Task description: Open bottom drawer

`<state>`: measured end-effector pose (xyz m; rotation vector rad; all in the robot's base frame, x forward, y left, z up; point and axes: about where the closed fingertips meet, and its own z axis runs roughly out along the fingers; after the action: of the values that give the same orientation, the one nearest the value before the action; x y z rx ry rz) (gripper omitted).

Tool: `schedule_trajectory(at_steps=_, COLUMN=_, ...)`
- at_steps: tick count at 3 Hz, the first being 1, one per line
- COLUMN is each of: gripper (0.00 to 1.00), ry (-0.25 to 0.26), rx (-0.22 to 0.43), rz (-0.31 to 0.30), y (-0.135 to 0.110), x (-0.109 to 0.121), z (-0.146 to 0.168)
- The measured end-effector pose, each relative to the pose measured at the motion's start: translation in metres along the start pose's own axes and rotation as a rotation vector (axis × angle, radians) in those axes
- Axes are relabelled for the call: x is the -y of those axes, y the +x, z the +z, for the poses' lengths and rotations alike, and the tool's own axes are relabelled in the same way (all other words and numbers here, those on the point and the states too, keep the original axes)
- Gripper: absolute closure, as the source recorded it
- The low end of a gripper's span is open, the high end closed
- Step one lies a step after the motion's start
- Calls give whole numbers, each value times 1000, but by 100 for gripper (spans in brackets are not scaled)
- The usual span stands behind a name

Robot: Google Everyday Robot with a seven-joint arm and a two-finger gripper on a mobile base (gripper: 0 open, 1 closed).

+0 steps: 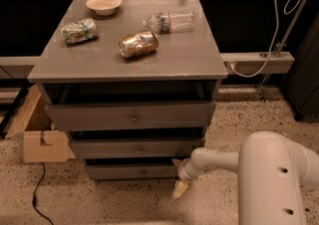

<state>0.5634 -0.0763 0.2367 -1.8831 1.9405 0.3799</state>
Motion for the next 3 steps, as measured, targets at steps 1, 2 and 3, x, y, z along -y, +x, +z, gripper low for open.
schedule_trajectory(at_steps=1, gripper=0, ry=55, rx=20, rz=2, y=7, x=11, z=16)
schedule_trajectory(at_steps=2, gripper=0, ry=85, rx=32, rz=2, y=11, x=23, z=33)
schedule_trajectory(at_steps=3, gripper=0, ry=109, rx=32, rz=8, y=15, x=37, z=53)
